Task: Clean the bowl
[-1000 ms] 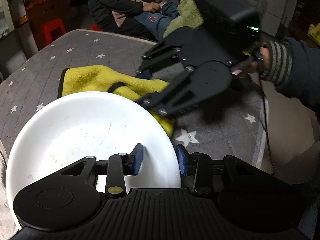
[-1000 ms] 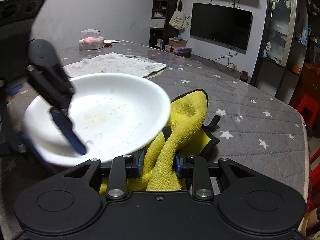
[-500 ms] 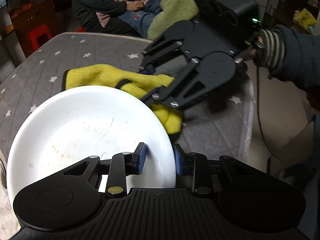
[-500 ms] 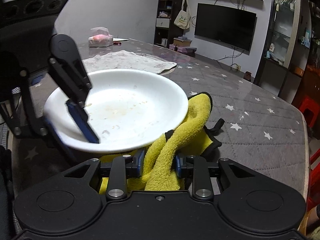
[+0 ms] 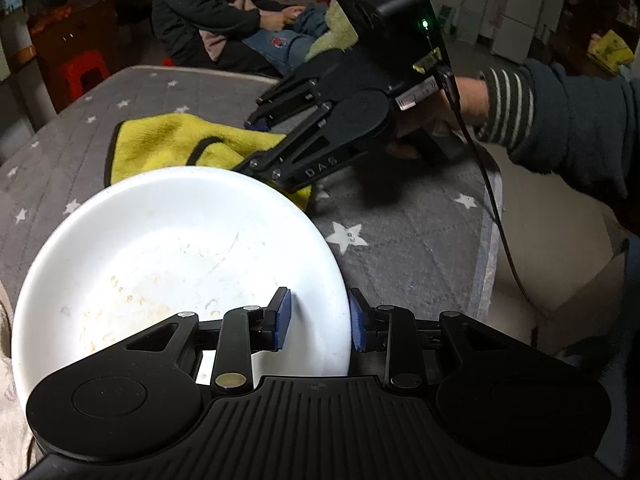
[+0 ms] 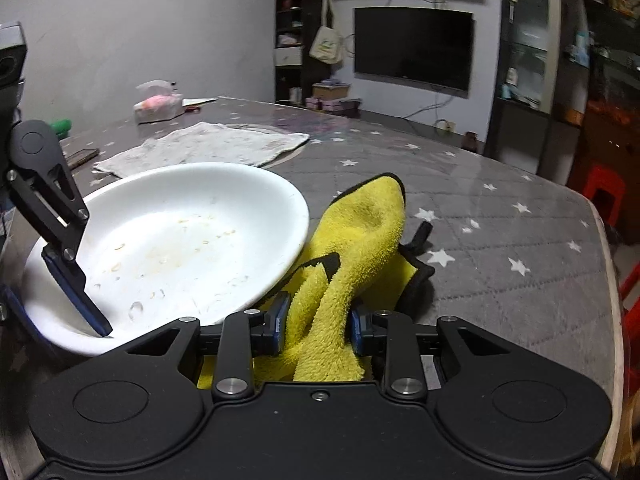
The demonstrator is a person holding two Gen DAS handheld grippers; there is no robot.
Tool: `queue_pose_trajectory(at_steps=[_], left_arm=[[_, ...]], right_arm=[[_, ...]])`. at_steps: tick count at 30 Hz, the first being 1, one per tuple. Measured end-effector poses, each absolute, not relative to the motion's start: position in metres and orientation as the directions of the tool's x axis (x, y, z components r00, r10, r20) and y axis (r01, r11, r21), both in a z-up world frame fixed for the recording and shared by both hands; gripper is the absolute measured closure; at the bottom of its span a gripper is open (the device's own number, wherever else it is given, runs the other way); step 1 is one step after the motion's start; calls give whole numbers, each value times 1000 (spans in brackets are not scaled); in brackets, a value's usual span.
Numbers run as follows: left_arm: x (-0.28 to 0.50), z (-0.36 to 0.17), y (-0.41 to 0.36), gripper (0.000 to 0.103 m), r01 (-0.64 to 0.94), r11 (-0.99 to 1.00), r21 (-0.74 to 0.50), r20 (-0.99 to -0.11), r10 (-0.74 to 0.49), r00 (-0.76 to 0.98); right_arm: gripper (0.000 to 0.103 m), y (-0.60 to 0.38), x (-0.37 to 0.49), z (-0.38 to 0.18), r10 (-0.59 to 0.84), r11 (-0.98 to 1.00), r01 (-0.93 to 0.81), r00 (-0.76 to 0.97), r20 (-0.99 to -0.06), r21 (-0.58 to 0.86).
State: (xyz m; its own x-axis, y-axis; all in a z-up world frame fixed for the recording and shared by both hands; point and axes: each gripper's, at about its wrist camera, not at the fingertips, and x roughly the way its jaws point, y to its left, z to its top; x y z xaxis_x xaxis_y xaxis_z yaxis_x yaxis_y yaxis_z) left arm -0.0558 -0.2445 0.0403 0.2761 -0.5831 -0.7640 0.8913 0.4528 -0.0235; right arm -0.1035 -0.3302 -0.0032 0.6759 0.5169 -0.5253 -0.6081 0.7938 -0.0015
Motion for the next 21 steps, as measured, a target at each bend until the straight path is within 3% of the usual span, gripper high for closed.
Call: queue_pose_trajectory(at_steps=[16, 21], left_arm=[[-52, 34, -262, 67, 879, 476, 12, -765, -563, 315], [-45, 35, -258, 72, 880, 475, -20, -766, -573, 292]], right_arm=[[72, -321, -151, 1, 524, 757, -652, 652, -548, -51], [72, -320, -149, 2, 539, 742, -669, 643, -545, -55]])
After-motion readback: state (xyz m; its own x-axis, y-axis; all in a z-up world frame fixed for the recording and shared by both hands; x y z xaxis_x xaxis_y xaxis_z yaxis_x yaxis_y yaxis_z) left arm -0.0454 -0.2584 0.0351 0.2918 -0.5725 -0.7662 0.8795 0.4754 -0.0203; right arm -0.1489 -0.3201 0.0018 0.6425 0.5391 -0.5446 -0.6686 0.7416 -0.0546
